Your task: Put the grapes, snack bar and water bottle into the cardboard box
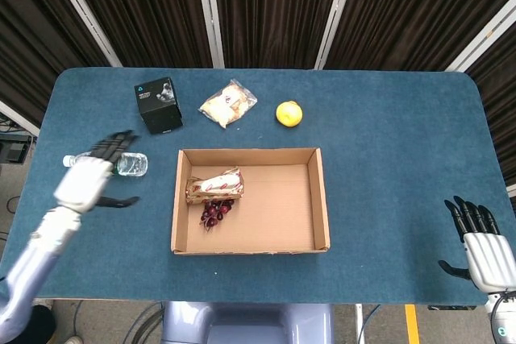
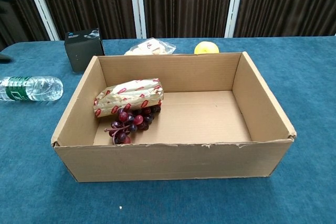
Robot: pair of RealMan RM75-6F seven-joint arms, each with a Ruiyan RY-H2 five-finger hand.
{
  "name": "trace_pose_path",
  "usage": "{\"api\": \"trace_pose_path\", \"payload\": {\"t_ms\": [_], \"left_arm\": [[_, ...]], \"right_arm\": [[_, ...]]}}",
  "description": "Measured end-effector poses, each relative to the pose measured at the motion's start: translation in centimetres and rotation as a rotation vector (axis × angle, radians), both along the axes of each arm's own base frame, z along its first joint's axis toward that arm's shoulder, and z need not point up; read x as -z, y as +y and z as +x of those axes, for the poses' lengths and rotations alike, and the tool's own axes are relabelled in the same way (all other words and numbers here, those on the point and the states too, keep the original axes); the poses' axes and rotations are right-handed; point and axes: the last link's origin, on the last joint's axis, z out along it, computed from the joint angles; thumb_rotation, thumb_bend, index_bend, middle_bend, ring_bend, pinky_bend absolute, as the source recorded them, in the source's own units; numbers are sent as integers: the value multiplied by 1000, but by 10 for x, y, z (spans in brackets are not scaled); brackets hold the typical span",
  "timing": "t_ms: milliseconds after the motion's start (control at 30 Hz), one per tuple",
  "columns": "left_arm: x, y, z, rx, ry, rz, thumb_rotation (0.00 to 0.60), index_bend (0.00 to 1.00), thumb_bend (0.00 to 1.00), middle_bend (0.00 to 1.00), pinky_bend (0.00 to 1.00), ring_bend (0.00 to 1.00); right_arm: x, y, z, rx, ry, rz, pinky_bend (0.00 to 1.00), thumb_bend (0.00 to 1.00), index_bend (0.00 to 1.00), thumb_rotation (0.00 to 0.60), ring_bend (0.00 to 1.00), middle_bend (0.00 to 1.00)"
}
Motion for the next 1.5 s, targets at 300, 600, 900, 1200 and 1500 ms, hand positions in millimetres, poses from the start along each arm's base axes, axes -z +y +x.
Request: {"api": "trace_pose_path", "payload": {"t_ms": [300, 600, 900, 1200, 1500], "left_arm": [[-10, 0, -77, -185, 125, 59, 564, 44, 0, 0, 116, 0], [5, 14, -117, -297, 183, 56, 564, 50, 0, 0, 117, 0], [23, 50, -133, -357, 229, 41, 566, 77, 38, 0, 117, 0], [53, 87, -128, -370, 266, 6, 563, 118, 42, 0, 133, 0], [86, 103, -117, -361, 303, -26, 593, 510, 317, 309, 435, 301]], "right_arm": [[5, 4, 5, -15, 2, -10, 0, 0, 0, 600, 0, 0], [5, 2, 5, -6, 7, -16, 0, 0, 0, 600, 0, 0], [9, -1, 3, 11, 23, -17, 0, 0, 0, 600, 0, 0], [15, -8, -1, 39, 38, -6, 0, 0, 0, 600, 0, 0], [14, -11, -3, 47, 37, -6, 0, 0, 0, 600, 0, 0]]}}
